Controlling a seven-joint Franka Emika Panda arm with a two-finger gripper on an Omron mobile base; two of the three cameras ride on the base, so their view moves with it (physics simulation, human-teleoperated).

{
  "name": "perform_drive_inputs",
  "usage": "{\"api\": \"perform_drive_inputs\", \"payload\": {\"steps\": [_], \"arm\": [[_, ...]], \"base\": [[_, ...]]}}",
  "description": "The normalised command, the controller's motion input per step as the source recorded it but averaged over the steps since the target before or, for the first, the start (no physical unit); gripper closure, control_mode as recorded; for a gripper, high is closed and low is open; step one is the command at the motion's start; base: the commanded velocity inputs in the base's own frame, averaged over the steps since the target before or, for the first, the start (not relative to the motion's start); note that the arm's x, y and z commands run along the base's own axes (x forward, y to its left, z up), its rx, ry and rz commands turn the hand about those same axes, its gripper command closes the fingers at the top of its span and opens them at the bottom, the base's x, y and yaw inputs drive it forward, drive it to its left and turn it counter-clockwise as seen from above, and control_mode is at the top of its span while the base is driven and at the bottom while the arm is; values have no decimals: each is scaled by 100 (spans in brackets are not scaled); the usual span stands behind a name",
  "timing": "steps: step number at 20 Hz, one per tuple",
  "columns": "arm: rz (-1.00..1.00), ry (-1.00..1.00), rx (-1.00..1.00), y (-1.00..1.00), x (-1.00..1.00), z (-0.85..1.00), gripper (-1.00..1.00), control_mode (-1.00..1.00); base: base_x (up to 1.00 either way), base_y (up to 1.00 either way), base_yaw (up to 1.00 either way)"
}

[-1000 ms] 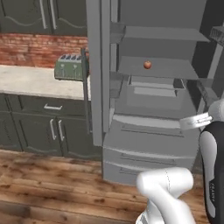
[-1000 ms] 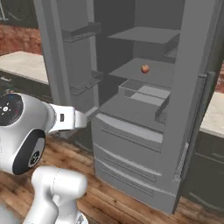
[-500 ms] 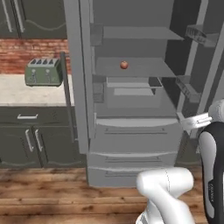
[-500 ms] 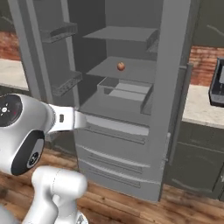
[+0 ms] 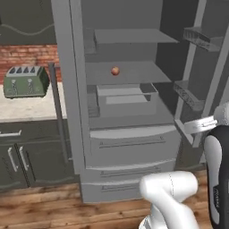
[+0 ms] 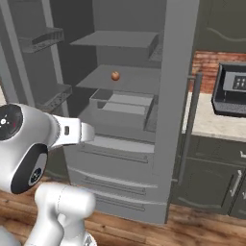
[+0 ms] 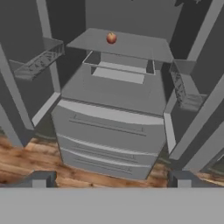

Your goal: Retrieve the banana and peach from the fridge and place them into the bowl on the dining table.

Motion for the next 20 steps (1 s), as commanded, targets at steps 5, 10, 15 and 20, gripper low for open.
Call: {"api": "perform_drive_inputs", "payload": {"steps": [5,10,15,20], "arm": [[0,0,0,0,0,0,-100,100],[0,0,0,0,0,0,-100,100],[0,0,0,0,0,0,-100,100],[0,0,0,0,0,0,-100,100]], "base": [[47,27,-10],[44,23,-3],[59,22,-3],[71,17,-7]]}}
